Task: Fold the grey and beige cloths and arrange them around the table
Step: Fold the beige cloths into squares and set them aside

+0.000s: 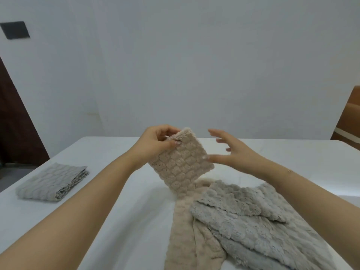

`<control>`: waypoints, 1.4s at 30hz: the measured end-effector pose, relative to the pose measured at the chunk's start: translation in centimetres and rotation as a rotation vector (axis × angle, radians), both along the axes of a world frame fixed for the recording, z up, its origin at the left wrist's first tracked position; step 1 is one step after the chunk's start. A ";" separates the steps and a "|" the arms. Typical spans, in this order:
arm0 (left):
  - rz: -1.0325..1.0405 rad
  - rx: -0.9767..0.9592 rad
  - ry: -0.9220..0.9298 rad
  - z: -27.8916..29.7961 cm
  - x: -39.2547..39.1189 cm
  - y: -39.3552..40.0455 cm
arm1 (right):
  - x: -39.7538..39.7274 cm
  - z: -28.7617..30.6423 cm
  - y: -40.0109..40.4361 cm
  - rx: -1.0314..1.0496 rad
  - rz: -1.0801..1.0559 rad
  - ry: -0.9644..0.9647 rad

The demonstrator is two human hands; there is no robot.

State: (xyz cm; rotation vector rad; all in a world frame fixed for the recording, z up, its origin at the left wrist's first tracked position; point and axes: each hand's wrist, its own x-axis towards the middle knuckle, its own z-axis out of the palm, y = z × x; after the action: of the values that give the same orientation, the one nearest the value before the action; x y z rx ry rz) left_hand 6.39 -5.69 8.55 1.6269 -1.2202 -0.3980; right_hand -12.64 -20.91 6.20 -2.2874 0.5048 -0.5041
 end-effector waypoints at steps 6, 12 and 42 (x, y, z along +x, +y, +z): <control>-0.034 -0.023 -0.049 1.0 -0.2 -3.3 | 3.7 0.6 -2.0 0.287 0.095 -0.052; 0.351 -0.279 -0.134 -3.3 0.1 -7.7 | 4.4 -1.1 -6.2 0.576 -0.152 -0.251; 0.225 0.330 -0.432 -15.5 1.1 -14.4 | 4.3 -9.0 -25.4 0.659 -0.773 -0.055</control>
State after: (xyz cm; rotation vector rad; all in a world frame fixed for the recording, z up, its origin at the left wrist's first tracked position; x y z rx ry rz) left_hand 7.47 -20.13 -7.00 2.1919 -1.3124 -0.1076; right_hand -8.31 -46.28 -2.81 -1.3930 1.3181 -0.6383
